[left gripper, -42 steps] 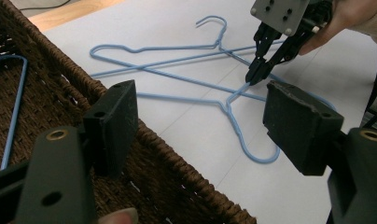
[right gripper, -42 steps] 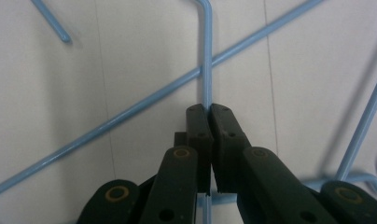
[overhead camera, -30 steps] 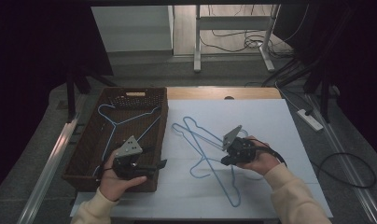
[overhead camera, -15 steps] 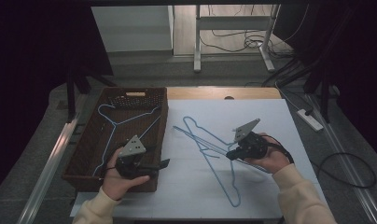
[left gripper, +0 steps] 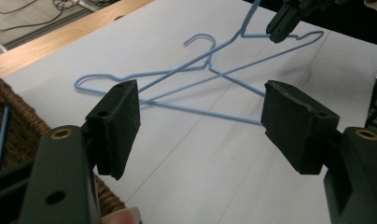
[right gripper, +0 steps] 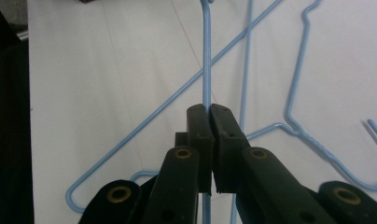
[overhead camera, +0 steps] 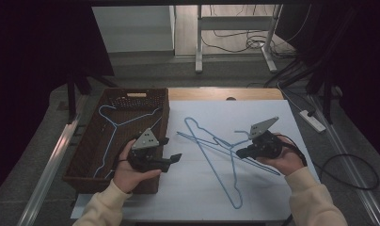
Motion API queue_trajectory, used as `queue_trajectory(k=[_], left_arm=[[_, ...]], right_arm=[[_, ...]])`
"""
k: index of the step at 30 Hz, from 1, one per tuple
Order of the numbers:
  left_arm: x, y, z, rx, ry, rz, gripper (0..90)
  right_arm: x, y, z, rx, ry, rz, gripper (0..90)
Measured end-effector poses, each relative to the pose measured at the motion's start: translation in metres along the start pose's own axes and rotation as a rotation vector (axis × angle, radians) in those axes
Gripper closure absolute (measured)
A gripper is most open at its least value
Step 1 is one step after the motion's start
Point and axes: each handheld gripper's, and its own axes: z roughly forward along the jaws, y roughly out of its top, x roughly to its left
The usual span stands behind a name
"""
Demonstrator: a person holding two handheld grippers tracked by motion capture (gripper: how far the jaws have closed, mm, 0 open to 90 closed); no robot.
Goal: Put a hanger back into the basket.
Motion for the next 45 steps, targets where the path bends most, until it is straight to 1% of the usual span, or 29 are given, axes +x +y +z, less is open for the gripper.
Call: queue_trajectory(k=[3, 4, 6, 7, 11, 17, 19, 20, 21, 22, 23, 24, 27, 28, 29, 31, 32, 33, 34, 35, 36, 37, 38, 39, 40, 41, 42, 44, 45], left_arm=[[-0.002, 0.005, 0.0, 0.005, -0.006, 0.013, 28.6], [-0.003, 0.009, 0.001, 0.009, -0.007, 0.022, 28.6], [-0.003, 0.011, 0.002, 0.014, -0.008, 0.027, 28.6], [-0.003, 0.014, 0.003, 0.02, -0.01, 0.033, 28.6], [-0.003, 0.025, 0.01, 0.044, -0.013, 0.056, 28.7], [-0.002, 0.043, 0.026, 0.092, -0.043, 0.096, 28.9], [-0.001, 0.049, 0.033, 0.102, -0.054, 0.106, 29.1], [0.001, 0.053, 0.04, 0.121, -0.068, 0.115, 29.2], [0.001, 0.053, 0.04, 0.121, -0.068, 0.115, 29.2], [0.003, 0.057, 0.048, 0.141, -0.083, 0.122, 29.2], [0.003, 0.057, 0.048, 0.141, -0.083, 0.122, 29.2], [0.004, 0.059, 0.053, 0.155, -0.086, 0.132, 29.2], [0.004, 0.064, 0.07, 0.207, -0.087, 0.189, 29.4], [0.004, 0.066, 0.077, 0.225, -0.079, 0.214, 29.7], [0.004, 0.067, 0.08, 0.233, -0.076, 0.225, 30.6], [0.002, 0.07, 0.091, 0.262, -0.08, 0.266, 32.0], [0.002, 0.071, 0.094, 0.27, -0.08, 0.282, 35.3], [0.0, 0.072, 0.097, 0.279, -0.083, 0.303, 35.3], [-0.001, 0.073, 0.1, 0.295, -0.095, 0.327, 38.4], [-0.003, 0.074, 0.103, 0.303, -0.102, 0.344, 42.2], [-0.005, 0.074, 0.104, 0.311, -0.106, 0.357, 51.9], [-0.005, 0.074, 0.104, 0.318, -0.111, 0.368, 51.9], [-0.006, 0.073, 0.105, 0.325, -0.107, 0.377, 61.4], [-0.006, 0.073, 0.105, 0.325, -0.107, 0.377, 68.7], [-0.006, 0.073, 0.105, 0.33, -0.107, 0.381, 68.7], [-0.005, 0.073, 0.104, 0.333, -0.119, 0.379, 72.9], [-0.005, 0.073, 0.103, 0.334, -0.135, 0.385, 74.6], [-0.008, 0.073, 0.1, 0.341, -0.163, 0.412, 80.4], [-0.008, 0.073, 0.1, 0.341, -0.163, 0.412, 82.3]], right_arm=[[0.0, -0.001, -0.007, -0.022, 0.008, 0.01, 88.4], [0.001, -0.001, -0.013, -0.04, 0.015, 0.011, 88.4], [0.002, -0.001, -0.014, -0.046, 0.014, 0.012, 88.4], [0.003, 0.0, -0.019, -0.056, 0.018, 0.009, 88.4], [0.006, 0.001, -0.027, -0.081, 0.025, 0.005, 88.4], [0.008, 0.003, -0.034, -0.101, 0.036, 0.0, 88.4], [0.01, 0.003, -0.036, -0.106, 0.044, -0.003, 88.4], [0.011, 0.003, -0.038, -0.108, 0.05, -0.007, 88.4], [0.011, 0.003, -0.039, -0.11, 0.049, -0.006, 88.4], [0.011, 0.003, -0.04, -0.112, 0.052, -0.006, 88.4], [0.011, 0.003, -0.04, -0.112, 0.052, -0.006, 88.4], [0.011, 0.003, -0.041, -0.116, 0.054, -0.007, 88.4], [0.012, 0.002, -0.042, -0.125, 0.065, -0.006, 88.4], [0.012, 0.002, -0.042, -0.126, 0.069, -0.006, 88.4], [0.013, 0.003, -0.042, -0.125, 0.067, -0.009, 88.4], [0.013, 0.002, -0.042, -0.127, 0.073, -0.013, 88.4], [0.014, 0.002, -0.043, -0.127, 0.074, -0.011, 88.4], [0.014, 0.002, -0.043, -0.127, 0.074, -0.011, 88.4], [0.014, 0.002, -0.043, -0.128, 0.077, -0.014, 88.4], [0.014, 0.002, -0.044, -0.132, 0.076, -0.014, 88.4], [0.014, 0.001, -0.046, -0.134, 0.081, -0.019, 88.4], [0.014, 0.001, -0.046, -0.134, 0.081, -0.019, 88.4], [0.015, 0.0, -0.047, -0.139, 0.085, -0.015, 88.4], [0.015, 0.0, -0.047, -0.139, 0.085, -0.015, 88.4], [0.014, -0.001, -0.048, -0.145, 0.083, -0.018, 88.3], [0.014, -0.001, -0.049, -0.151, 0.085, -0.015, 88.3], [0.014, -0.002, -0.049, -0.154, 0.084, -0.014, 88.3], [0.011, -0.004, -0.051, -0.168, 0.061, -0.012, 88.1], [0.011, -0.005, -0.051, -0.168, 0.048, -0.013, 88.0]])
